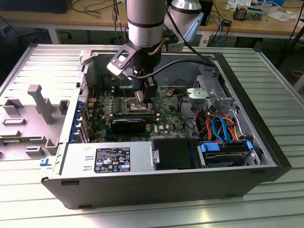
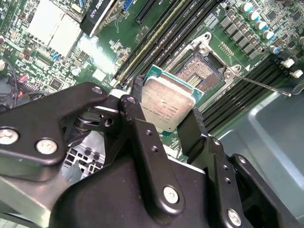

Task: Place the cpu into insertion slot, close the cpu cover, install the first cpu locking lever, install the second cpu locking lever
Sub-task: 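Place the cpu into insertion slot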

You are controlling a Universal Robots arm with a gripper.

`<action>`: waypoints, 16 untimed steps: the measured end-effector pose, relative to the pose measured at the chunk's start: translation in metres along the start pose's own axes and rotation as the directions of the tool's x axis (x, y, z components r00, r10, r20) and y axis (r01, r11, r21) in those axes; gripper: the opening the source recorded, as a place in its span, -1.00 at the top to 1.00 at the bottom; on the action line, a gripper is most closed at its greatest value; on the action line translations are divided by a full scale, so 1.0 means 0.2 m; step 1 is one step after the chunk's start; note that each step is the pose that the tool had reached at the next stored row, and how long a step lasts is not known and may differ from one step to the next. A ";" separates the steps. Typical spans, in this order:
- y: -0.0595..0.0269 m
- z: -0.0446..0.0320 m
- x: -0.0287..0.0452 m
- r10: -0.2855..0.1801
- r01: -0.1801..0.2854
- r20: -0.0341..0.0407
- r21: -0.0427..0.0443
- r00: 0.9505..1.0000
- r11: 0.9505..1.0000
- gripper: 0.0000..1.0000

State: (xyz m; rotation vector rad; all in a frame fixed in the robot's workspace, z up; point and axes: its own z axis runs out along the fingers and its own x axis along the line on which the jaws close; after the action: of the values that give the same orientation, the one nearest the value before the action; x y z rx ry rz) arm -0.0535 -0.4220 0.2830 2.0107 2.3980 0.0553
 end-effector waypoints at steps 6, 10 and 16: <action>0.000 0.003 0.000 0.073 -0.073 0.003 -0.001 0.997 0.997 -0.08; 0.000 0.009 0.000 0.147 -0.147 0.005 -0.002 0.989 0.989 -0.08; 0.001 0.009 0.000 0.154 -0.154 0.005 -0.003 0.988 0.988 -0.08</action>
State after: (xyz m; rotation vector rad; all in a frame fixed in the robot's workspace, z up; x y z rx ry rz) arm -0.0532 -0.4220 0.2812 2.1881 2.2334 0.0536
